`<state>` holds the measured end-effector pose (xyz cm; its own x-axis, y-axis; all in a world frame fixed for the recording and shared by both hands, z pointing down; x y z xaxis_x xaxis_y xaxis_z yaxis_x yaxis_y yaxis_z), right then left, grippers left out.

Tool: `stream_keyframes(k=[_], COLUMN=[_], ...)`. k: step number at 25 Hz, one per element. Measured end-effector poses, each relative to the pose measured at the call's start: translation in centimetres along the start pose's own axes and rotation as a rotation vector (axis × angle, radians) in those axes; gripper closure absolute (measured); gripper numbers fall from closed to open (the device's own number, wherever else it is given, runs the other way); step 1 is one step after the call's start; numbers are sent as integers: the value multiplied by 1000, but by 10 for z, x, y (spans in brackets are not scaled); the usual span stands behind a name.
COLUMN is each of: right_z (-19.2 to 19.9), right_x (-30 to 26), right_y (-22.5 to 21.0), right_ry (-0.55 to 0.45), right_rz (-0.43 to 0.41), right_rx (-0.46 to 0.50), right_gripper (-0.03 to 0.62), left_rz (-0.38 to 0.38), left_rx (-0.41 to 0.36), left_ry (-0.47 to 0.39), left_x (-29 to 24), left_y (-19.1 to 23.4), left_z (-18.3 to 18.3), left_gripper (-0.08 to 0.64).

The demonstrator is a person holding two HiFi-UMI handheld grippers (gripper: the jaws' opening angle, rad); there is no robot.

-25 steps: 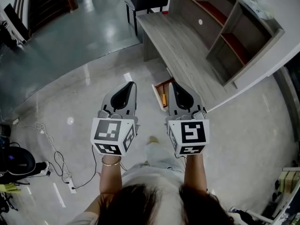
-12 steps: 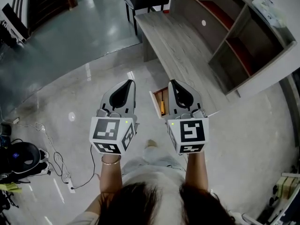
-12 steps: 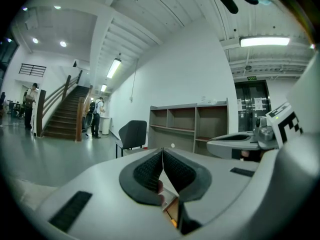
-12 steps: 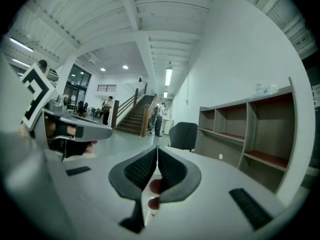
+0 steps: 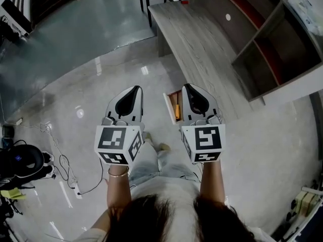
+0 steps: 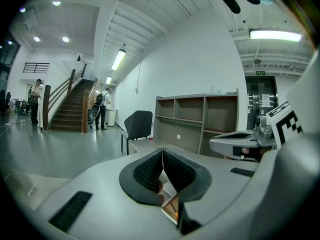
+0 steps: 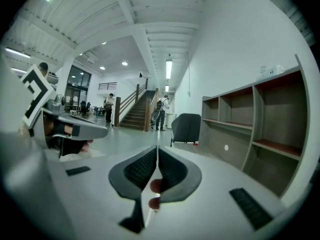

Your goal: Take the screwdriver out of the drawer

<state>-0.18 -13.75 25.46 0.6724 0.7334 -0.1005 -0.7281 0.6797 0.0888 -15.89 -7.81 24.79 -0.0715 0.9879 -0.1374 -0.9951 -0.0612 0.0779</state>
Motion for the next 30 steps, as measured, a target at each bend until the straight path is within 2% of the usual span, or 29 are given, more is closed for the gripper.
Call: stream_keyframes(k=[4,14,25,30], right_z=[12,51,116,145], right_x=[-10,-46,-69,-75], right_y=[-1,-4,-1,-3], right_ry=[28,122,263,325], right_rz=[12,53,87,105], right_rx=[-8,-33,-83,-91], right_gripper=[563,563,563,563], left_rz=[1,59,108,119], left_rx=[9,40,84,59], left_ry=[20,75,181,218], left_x=[-10,-54,-80,-89], left_y=[11,40,62,66], left_z=[7,34,88,105], left_gripper=[541,541,541,541])
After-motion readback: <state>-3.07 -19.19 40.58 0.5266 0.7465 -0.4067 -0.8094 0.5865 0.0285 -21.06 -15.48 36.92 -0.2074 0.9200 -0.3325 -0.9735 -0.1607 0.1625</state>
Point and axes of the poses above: the fingertips, and each gripper's own axes: x backward along the fingers, y to its left, z out of its underside, the point moved 5 cm from there along x, backward along the fingers, and after that the axes turned 7 degrees about -y, right-handed, at the moved point
